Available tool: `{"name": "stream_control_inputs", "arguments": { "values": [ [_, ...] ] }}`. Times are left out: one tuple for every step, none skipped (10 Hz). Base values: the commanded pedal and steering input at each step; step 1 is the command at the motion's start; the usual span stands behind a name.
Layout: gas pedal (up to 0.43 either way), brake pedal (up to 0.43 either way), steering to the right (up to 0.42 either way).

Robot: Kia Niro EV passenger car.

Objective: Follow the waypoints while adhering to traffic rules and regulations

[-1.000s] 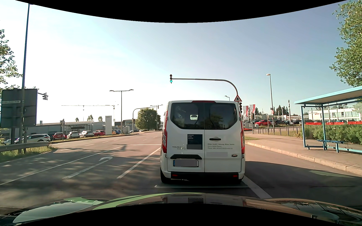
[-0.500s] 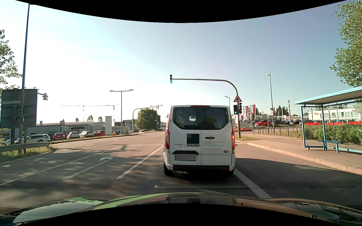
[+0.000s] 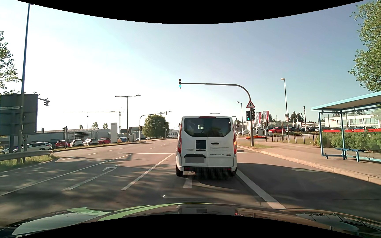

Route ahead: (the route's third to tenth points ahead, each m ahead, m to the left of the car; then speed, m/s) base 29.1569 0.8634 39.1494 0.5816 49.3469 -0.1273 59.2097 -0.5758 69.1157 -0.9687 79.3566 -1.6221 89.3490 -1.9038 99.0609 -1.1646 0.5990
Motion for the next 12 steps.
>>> {"name": "stream_control_inputs", "arguments": {
  "values": [
    [0.26,0.0,0.007],
    [0.319,0.0,0.007],
    [0.378,0.0,0.007],
    [0.398,0.0,0.007],
    [0.398,0.0,0.007],
    [0.398,0.0,0.007],
    [0.398,0.0,0.007],
    [0.398,0.0,0.007],
    [0.398,0.0,0.007],
    [0.39,0.0,0.007],
    [0.378,0.0,0.007],
    [0.37,0.0,0.007]
  ]
}}
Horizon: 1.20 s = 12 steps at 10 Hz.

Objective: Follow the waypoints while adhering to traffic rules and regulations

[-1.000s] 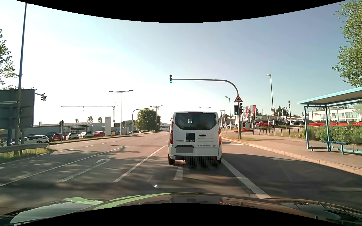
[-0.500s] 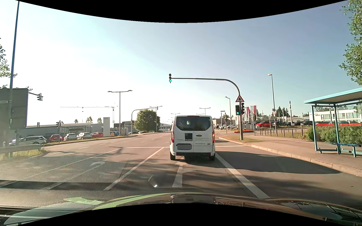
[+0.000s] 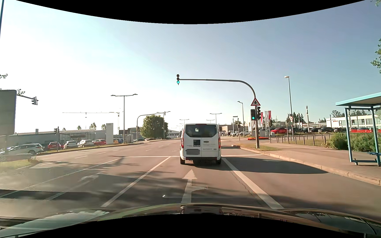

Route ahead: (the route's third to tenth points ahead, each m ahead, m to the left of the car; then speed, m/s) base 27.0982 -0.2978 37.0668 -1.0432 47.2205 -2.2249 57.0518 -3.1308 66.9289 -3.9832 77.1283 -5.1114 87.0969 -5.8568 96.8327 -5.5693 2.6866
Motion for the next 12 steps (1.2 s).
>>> {"name": "stream_control_inputs", "arguments": {
  "values": [
    [0.358,0.0,0.007],
    [0.35,0.0,0.007],
    [0.331,0.0,0.007],
    [0.319,0.0,0.007],
    [0.311,0.0,0.007],
    [0.299,0.0,0.007],
    [0.299,0.0,0.007],
    [0.287,0.0,0.007],
    [0.26,0.0,0.006],
    [0.248,0.0,0.006],
    [0.248,0.0,0.006],
    [0.248,0.0,0.006]
  ]
}}
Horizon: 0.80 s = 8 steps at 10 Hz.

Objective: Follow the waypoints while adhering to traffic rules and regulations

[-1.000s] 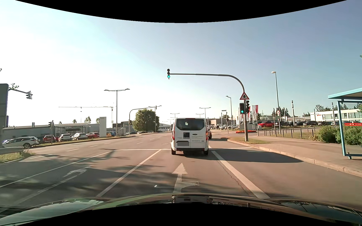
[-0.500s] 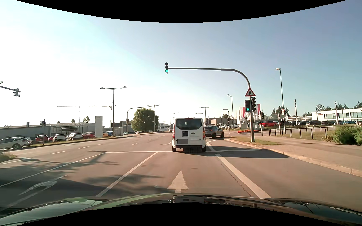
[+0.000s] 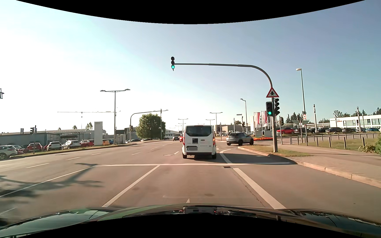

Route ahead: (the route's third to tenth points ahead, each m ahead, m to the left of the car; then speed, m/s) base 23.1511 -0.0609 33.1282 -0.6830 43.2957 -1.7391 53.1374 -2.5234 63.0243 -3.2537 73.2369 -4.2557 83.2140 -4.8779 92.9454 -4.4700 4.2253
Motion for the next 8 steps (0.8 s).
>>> {"name": "stream_control_inputs", "arguments": {
  "values": [
    [0.248,0.0,0.006],
    [0.248,0.0,0.006],
    [0.248,0.0,0.006],
    [0.248,0.0,0.006],
    [0.248,0.0,0.007],
    [0.248,0.0,0.009],
    [0.248,0.0,0.011],
    [0.248,0.0,0.013]
  ]
}}
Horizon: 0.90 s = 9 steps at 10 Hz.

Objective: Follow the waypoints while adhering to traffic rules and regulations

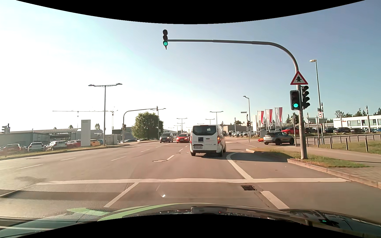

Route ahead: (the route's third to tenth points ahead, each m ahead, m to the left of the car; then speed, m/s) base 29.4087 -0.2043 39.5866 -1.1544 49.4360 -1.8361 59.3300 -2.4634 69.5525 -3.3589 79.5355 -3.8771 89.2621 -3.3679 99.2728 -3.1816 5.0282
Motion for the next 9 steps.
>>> {"name": "stream_control_inputs", "arguments": {
  "values": [
    [0.248,0.0,0.015],
    [0.248,0.0,0.015],
    [0.248,0.0,0.015],
    [0.248,0.0,0.016],
    [0.26,0.0,0.02],
    [0.26,0.0,0.021],
    [0.26,0.0,0.021],
    [0.268,0.0,0.021],
    [0.287,0.0,0.021]
  ]
}}
